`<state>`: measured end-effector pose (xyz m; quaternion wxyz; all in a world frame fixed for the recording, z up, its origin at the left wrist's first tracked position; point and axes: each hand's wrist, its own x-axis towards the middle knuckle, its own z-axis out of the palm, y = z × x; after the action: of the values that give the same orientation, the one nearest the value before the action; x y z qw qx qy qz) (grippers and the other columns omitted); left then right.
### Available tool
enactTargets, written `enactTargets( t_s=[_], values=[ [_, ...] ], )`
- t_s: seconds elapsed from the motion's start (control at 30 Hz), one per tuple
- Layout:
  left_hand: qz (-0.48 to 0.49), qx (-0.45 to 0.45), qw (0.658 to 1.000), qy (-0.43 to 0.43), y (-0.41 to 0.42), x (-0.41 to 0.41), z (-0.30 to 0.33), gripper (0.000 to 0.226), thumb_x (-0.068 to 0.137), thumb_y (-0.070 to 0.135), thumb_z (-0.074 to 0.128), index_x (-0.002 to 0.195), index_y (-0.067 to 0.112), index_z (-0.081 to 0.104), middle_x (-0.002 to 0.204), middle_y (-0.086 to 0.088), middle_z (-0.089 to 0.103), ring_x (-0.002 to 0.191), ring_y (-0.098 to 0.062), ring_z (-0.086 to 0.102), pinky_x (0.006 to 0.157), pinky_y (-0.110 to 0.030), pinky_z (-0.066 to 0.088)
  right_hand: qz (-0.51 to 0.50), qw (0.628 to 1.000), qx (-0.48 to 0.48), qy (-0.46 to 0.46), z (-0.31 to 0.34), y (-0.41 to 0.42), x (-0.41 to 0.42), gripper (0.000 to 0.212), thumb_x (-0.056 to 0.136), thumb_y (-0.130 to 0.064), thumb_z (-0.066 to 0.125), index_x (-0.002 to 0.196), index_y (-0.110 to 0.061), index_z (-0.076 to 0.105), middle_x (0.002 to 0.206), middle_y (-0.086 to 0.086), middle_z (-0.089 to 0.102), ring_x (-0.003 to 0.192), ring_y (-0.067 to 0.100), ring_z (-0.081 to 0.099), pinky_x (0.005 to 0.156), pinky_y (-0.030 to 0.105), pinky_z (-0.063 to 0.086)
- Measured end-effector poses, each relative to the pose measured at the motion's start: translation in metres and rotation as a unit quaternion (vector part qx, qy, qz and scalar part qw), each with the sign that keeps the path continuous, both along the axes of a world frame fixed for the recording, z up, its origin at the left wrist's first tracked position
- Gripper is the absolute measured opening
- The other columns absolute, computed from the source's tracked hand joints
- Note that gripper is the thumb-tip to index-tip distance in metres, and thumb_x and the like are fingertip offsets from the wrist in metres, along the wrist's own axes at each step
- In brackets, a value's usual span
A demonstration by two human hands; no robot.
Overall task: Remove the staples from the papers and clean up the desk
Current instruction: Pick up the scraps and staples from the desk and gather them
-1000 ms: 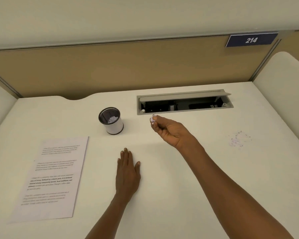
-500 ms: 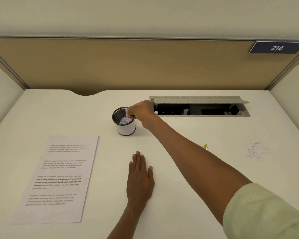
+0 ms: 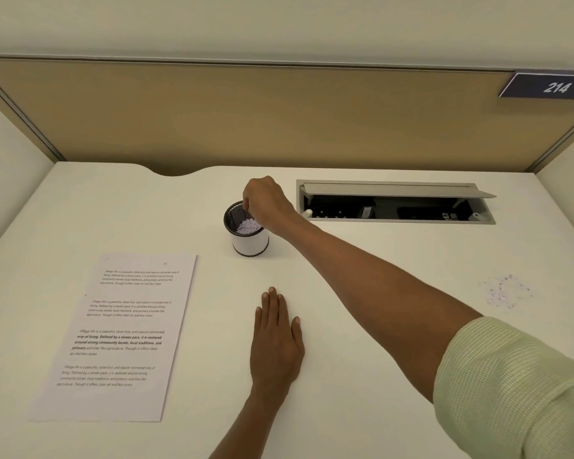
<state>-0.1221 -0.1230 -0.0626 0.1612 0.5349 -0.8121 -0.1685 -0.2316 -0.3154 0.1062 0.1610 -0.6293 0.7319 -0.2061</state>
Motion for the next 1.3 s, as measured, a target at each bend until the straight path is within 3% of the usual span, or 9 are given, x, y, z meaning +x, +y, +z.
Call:
enactTargets(
  t_s=[0.07, 0.23, 0.3, 0.4, 0.6, 0.73, 1.0, 1.13, 1.3],
  values=[
    [-0.001, -0.001, 1.000, 0.002, 0.000, 0.000, 0.001, 0.060, 0.104, 0.037, 0.022, 0.155, 0.005, 0.026, 0.165, -0.006, 0.016, 0.154, -0.017, 0.008, 0.124, -0.029, 0.003, 0.030, 0.999, 0.007, 0.027, 0.000, 0.003, -0.001, 0.021, 0.085, 0.005, 0.048, 0.091, 0.004, 0.068, 0.093, 0.020, 0.066, 0.084, 0.035, 0.064, 0.068, 0.035, 0.048],
    [-0.002, -0.005, 1.000, 0.006, 0.001, -0.001, 0.001, 0.060, 0.103, 0.036, 0.024, 0.153, 0.003, 0.030, 0.164, -0.009, 0.021, 0.153, -0.020, 0.014, 0.124, -0.030, 0.005, 0.046, 0.996, -0.006, 0.070, -0.008, 0.004, 0.000, 0.024, 0.067, 0.009, 0.048, 0.082, 0.005, 0.068, 0.085, 0.020, 0.067, 0.078, 0.036, 0.065, 0.058, 0.034, 0.049],
    [-0.001, -0.005, 1.000, 0.007, 0.000, -0.001, 0.002, 0.059, 0.103, 0.035, 0.026, 0.153, 0.003, 0.031, 0.163, -0.009, 0.021, 0.153, -0.021, 0.015, 0.124, -0.029, 0.004, 0.060, 0.994, 0.000, 0.096, -0.007, 0.007, 0.001, 0.022, 0.068, 0.011, 0.047, 0.077, 0.001, 0.065, 0.080, 0.015, 0.063, 0.066, 0.032, 0.053, 0.054, 0.030, 0.038],
    [-0.004, -0.011, 1.000, 0.006, 0.001, -0.002, 0.004, 0.058, 0.104, 0.033, 0.027, 0.151, 0.001, 0.033, 0.162, -0.011, 0.023, 0.152, -0.022, 0.017, 0.123, -0.029, 0.003, 0.084, 0.991, 0.006, 0.105, -0.002, 0.011, 0.004, 0.022, 0.070, 0.011, 0.044, 0.067, -0.010, 0.042, 0.073, 0.010, 0.039, 0.066, 0.026, 0.029, 0.050, 0.031, 0.019],
    [-0.006, -0.011, 1.000, 0.008, 0.001, -0.002, 0.005, 0.058, 0.104, 0.034, 0.026, 0.151, 0.001, 0.033, 0.162, -0.011, 0.024, 0.152, -0.023, 0.018, 0.123, -0.031, 0.006, 0.105, 0.978, -0.026, 0.176, 0.002, 0.014, 0.009, 0.023, 0.066, 0.012, 0.046, 0.068, -0.011, 0.042, 0.072, 0.011, 0.040, 0.065, 0.025, 0.033, 0.049, 0.031, 0.017],
    [-0.013, -0.005, 1.000, 0.005, 0.000, -0.001, 0.006, 0.058, 0.103, 0.034, 0.028, 0.149, 0.000, 0.035, 0.161, -0.013, 0.027, 0.150, -0.025, 0.022, 0.122, -0.033, 0.009, 0.121, 0.980, -0.008, 0.159, -0.003, 0.013, 0.011, 0.022, 0.069, 0.010, 0.048, 0.068, -0.011, 0.042, 0.076, 0.010, 0.041, 0.066, 0.027, 0.033, 0.051, 0.030, 0.021],
    [-0.031, -0.019, 0.999, 0.005, -0.013, 0.007, 0.011, 0.064, 0.099, 0.037, 0.038, 0.149, -0.002, 0.034, 0.161, -0.016, 0.026, 0.150, -0.027, 0.020, 0.121, -0.036, 0.009, 0.136, 0.967, -0.040, 0.210, -0.004, 0.008, 0.013, 0.028, 0.063, 0.013, 0.046, 0.063, -0.014, 0.036, 0.069, 0.008, 0.037, 0.066, 0.025, 0.031, 0.050, 0.031, 0.015],
    [-0.027, -0.020, 0.999, -0.006, -0.029, 0.024, 0.007, 0.067, 0.101, 0.042, 0.035, 0.152, 0.000, 0.028, 0.163, -0.013, 0.020, 0.152, -0.024, 0.014, 0.124, -0.037, 0.010, 0.093, 0.978, -0.082, 0.168, -0.013, 0.006, 0.016, 0.020, 0.069, 0.011, 0.047, 0.064, -0.008, 0.045, 0.075, 0.011, 0.043, 0.068, 0.027, 0.039, 0.054, 0.032, 0.027],
    [-0.011, -0.001, 1.000, 0.000, -0.031, 0.031, 0.009, 0.071, 0.101, 0.049, 0.032, 0.155, 0.004, 0.024, 0.165, -0.008, 0.014, 0.153, -0.020, 0.008, 0.124, -0.035, 0.006, 0.129, 0.987, -0.101, -0.001, -0.017, 0.001, 0.043, 0.019, 0.083, 0.005, 0.053, 0.086, -0.001, 0.071, 0.091, 0.010, 0.066, 0.078, 0.017, 0.054, 0.064, 0.027, 0.040]
  ],
)
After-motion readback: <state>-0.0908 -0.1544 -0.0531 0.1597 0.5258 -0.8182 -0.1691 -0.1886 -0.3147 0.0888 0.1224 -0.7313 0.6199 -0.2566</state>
